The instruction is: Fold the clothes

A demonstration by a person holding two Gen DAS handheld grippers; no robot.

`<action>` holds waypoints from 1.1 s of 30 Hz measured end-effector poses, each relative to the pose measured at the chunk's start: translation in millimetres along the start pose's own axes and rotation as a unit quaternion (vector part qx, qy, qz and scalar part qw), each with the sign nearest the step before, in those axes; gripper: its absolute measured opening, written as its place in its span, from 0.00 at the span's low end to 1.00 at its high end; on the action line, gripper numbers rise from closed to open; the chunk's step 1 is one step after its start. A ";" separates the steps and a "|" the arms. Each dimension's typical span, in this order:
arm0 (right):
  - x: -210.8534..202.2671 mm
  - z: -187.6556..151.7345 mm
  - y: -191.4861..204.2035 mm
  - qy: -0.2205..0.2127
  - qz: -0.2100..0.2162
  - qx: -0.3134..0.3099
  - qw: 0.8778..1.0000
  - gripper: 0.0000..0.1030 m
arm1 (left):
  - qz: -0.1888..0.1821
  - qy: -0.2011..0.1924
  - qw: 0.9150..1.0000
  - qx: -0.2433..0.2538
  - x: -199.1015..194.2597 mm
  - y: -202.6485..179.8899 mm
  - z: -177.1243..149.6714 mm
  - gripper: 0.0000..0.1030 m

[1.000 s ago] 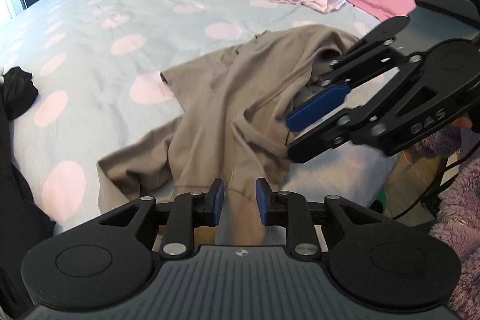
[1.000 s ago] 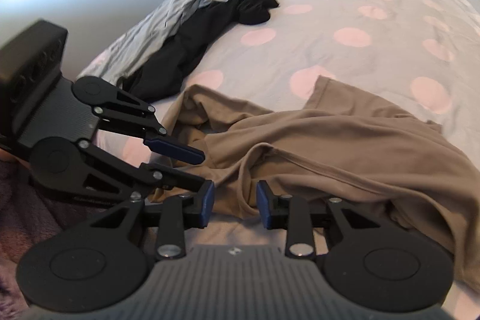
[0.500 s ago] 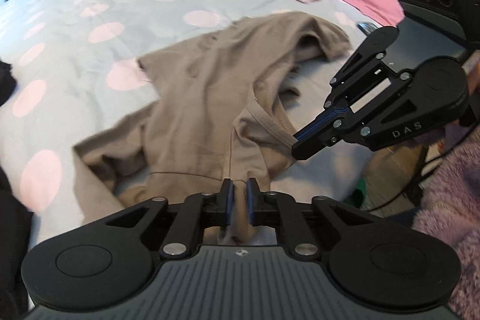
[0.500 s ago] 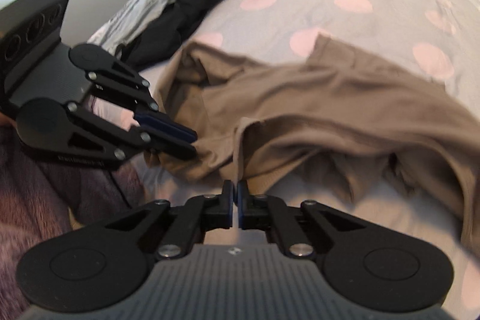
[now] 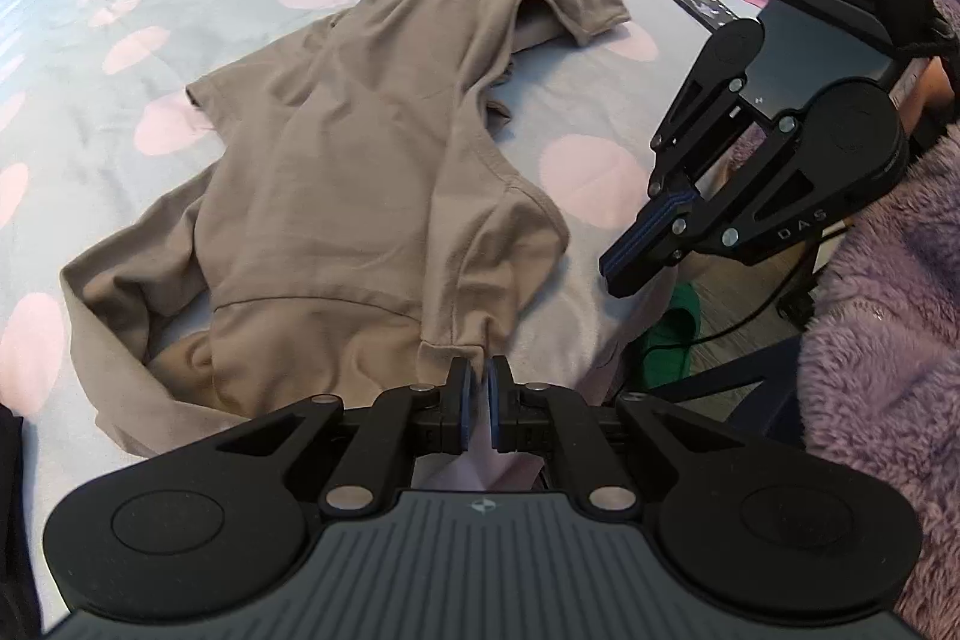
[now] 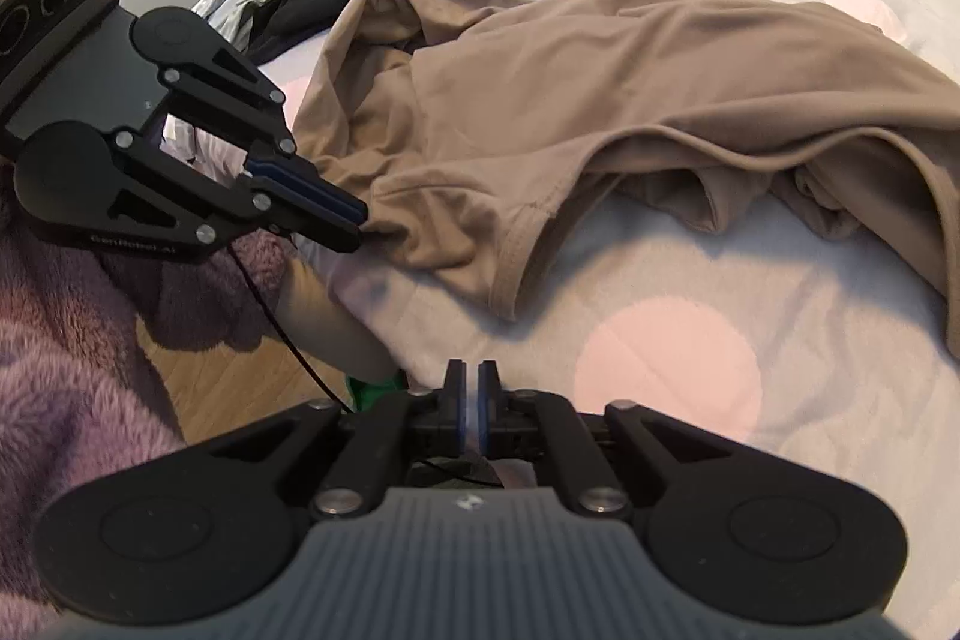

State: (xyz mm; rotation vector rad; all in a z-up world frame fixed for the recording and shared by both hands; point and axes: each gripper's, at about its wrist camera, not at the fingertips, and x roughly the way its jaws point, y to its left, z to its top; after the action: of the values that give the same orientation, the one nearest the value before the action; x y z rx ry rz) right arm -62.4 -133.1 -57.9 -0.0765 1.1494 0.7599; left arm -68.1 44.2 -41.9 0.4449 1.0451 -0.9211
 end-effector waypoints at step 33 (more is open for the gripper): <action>8.6 18.9 52.5 -0.048 -0.126 -0.375 0.917 0.36 | 0.030 -0.015 0.995 0.098 13.3 -16.9 14.9 0.06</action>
State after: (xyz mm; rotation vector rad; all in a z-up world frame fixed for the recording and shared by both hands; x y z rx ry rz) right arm -76.1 -81.2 -40.2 -0.8082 0.6802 0.9240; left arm -71.4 18.4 -45.1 0.6194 0.9129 -0.9781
